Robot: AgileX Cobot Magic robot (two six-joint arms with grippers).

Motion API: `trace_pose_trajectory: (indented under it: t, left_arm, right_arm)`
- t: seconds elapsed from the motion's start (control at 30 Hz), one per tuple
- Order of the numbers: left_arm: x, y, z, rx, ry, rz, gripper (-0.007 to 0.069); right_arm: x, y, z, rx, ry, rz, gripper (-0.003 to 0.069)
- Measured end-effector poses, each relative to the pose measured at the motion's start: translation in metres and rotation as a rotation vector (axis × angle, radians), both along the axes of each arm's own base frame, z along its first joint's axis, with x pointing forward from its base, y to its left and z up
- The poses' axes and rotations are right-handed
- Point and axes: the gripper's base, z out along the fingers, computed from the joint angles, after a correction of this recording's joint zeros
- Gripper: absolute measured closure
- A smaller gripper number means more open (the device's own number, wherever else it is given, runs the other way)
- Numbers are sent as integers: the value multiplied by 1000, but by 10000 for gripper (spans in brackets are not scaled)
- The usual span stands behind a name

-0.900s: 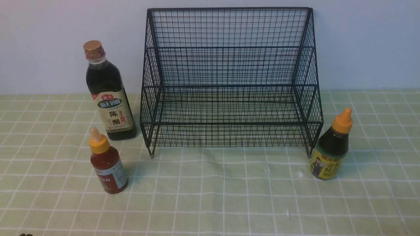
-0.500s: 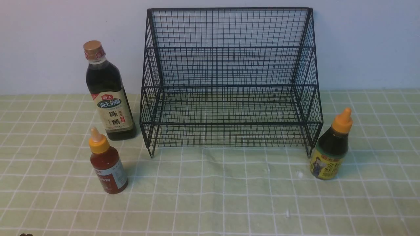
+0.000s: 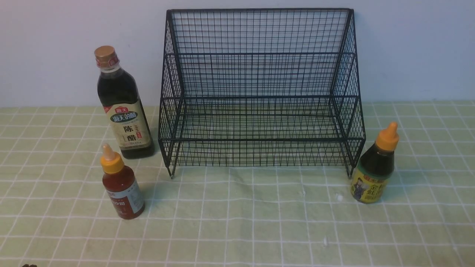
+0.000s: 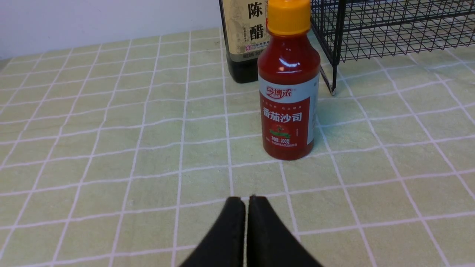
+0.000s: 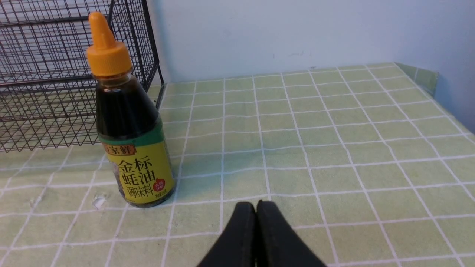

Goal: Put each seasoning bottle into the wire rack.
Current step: Use the right arm to grab the condiment bottle closest to it

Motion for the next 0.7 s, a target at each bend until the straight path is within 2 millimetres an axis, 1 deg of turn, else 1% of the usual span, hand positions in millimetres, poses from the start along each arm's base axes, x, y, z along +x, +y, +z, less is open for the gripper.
trace_pose_trajectory:
  t: [0.13, 0.2, 0.37, 0.47, 0.57, 0.7]
  left_arm:
    - [0, 0, 0, 0, 0, 0, 631]
    - [0, 0, 0, 0, 0, 0, 631]
    - [0, 0, 0, 0, 0, 0, 631]
    - [0, 0, 0, 0, 0, 0, 631]
    - [0, 0, 0, 0, 0, 0, 631]
    - [0, 0, 0, 0, 0, 0, 631]
  right_arm:
    - [0, 0, 0, 0, -8, 2, 673]
    - [1, 2, 3, 47, -66, 10, 673]
    - [2, 5, 31, 307, -383, 45, 673]
    - [-2, 4, 45, 389, -542, 62, 673]
    - [-4, 3, 51, 404, -621, 72, 673]
    - [-6, 3, 55, 423, -668, 79, 673]
